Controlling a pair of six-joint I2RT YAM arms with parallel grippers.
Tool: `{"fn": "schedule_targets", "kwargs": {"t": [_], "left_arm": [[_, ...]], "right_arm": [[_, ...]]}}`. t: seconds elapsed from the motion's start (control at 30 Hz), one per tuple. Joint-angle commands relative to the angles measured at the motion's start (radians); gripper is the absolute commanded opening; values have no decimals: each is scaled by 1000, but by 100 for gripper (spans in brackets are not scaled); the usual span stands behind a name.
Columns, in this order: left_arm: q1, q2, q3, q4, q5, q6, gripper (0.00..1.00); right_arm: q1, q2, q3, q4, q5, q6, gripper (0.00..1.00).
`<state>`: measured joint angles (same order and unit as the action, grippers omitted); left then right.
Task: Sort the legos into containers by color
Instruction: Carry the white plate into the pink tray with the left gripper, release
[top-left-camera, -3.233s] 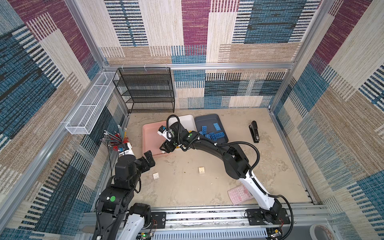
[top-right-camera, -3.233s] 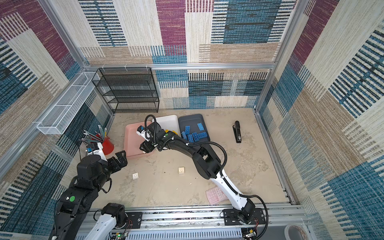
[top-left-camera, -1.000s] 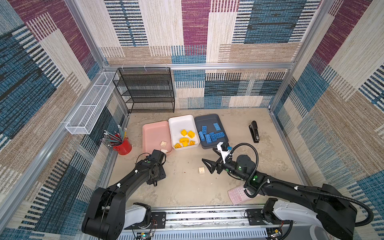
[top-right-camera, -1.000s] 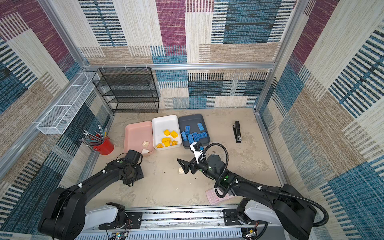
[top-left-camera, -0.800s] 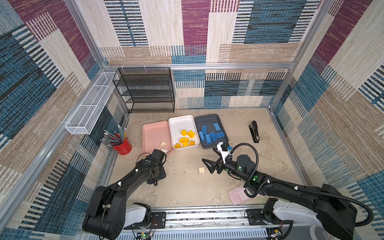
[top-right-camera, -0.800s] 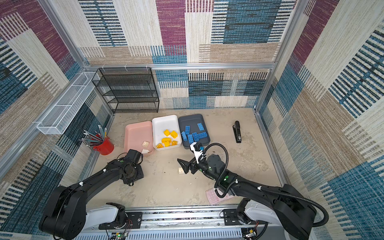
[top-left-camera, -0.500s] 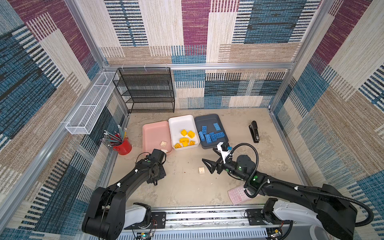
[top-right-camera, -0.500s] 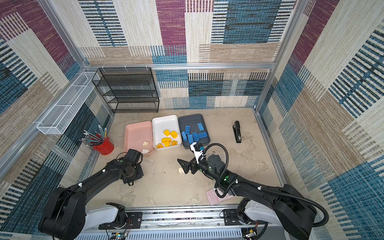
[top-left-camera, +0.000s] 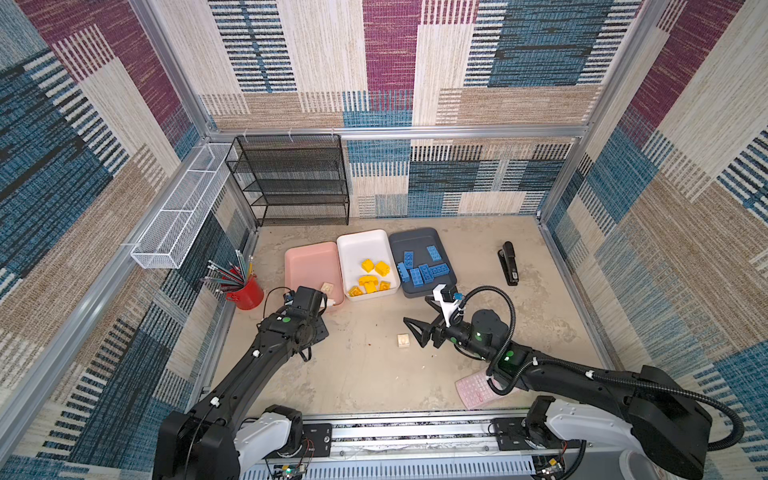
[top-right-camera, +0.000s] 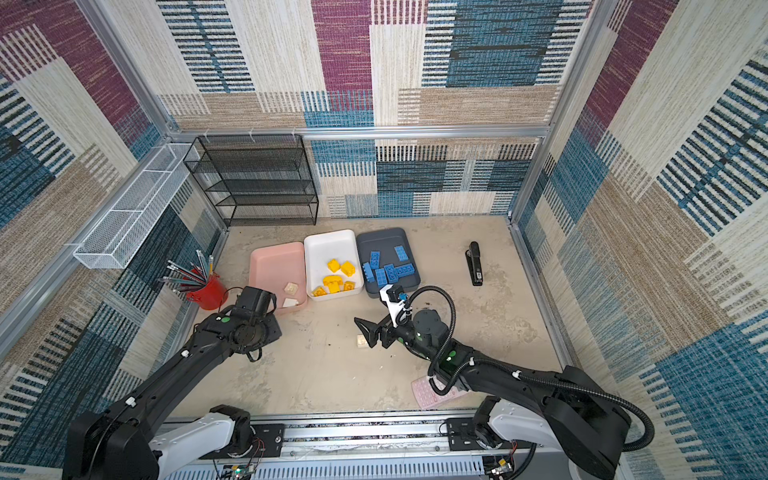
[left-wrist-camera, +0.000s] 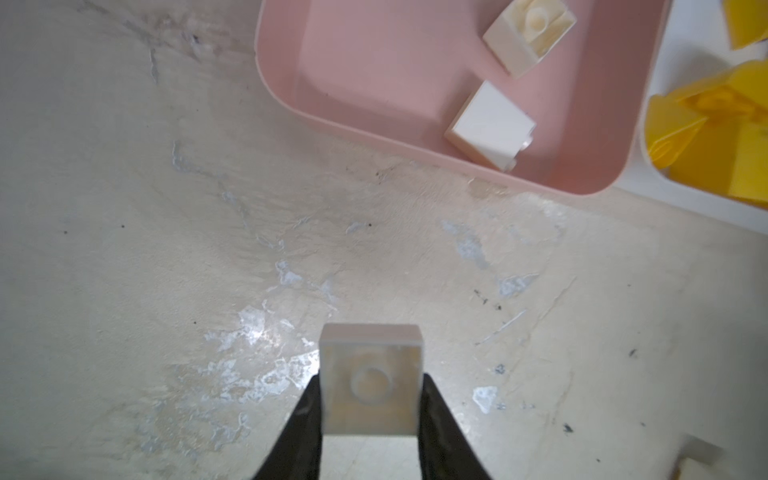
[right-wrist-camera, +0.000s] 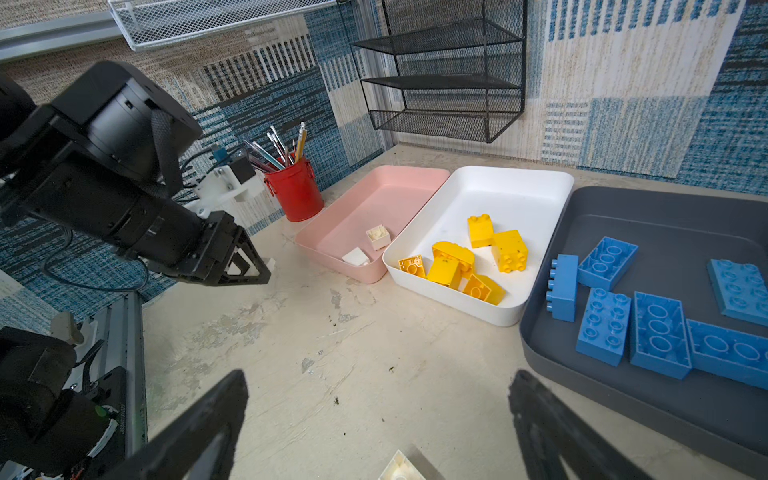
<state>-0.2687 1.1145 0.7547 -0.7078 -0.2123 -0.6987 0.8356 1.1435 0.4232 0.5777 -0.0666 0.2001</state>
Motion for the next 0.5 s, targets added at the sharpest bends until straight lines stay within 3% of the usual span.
{"fn": "schedule_targets", "kwargs": {"t": [0.0, 0.47], "left_arm": [[2, 15, 68, -38, -34, 39, 31], [44, 282, 351, -1, 12, 112, 30]], "right_arm": [[0, -8, -3, 23, 55, 20, 99], [0, -21, -13, 9, 139, 49, 99]]}}
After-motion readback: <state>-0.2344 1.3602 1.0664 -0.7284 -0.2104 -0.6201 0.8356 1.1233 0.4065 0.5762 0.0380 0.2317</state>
